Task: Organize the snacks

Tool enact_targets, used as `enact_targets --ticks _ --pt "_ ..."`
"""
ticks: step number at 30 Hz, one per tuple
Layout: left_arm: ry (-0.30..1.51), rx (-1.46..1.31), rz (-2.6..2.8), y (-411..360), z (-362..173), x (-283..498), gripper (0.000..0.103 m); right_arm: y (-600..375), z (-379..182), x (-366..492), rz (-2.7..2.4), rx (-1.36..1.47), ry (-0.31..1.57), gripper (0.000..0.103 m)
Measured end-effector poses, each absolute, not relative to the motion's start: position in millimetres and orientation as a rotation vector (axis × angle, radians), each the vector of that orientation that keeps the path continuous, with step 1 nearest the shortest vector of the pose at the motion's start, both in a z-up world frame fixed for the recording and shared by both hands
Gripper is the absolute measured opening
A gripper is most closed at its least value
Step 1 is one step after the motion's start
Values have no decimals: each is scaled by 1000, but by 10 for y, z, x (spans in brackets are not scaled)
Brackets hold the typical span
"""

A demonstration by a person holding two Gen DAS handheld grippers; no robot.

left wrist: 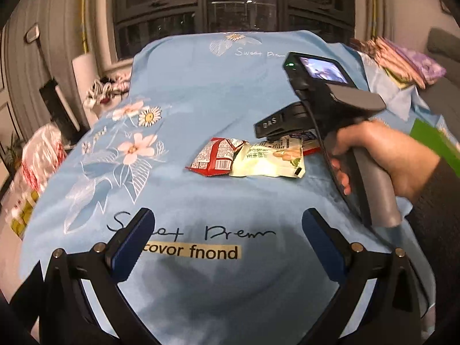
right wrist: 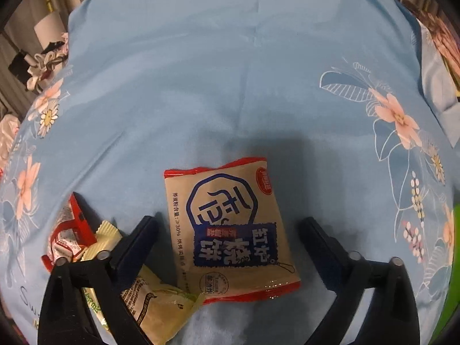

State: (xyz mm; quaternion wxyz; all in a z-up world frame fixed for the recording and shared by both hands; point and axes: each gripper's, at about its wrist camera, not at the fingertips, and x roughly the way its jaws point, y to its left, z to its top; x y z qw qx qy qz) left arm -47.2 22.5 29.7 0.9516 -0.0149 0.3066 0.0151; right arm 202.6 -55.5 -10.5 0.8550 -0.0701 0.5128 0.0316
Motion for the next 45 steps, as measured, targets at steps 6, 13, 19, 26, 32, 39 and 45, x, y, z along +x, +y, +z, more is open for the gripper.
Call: enact_targets --ticks 6,13,19,26,32,39,45 --pt "641 -88 3 274 311 -447 103 -857 32 1862 102 -30 1076 66" --pt "646 -66 -29 181 285 -490 103 -1158 147 1289 118 45 1085 65" --pt "746 -129 -137 6 153 -455 103 -1554 197 480 104 133 1074 66" --pt "835 -207 -280 -290 92 -483 103 -1833 178 300 236 374 1081 83" --pt "861 -333 -459 -453 112 -463 103 -2105 136 331 336 487 1049 84" --pt "900 -458 -662 -721 65 -391 101 -2230 56 347 458 551 1015 83" --pt "907 -388 -690 -852 67 -327 101 -2219 16 347 480 512 1026 69"
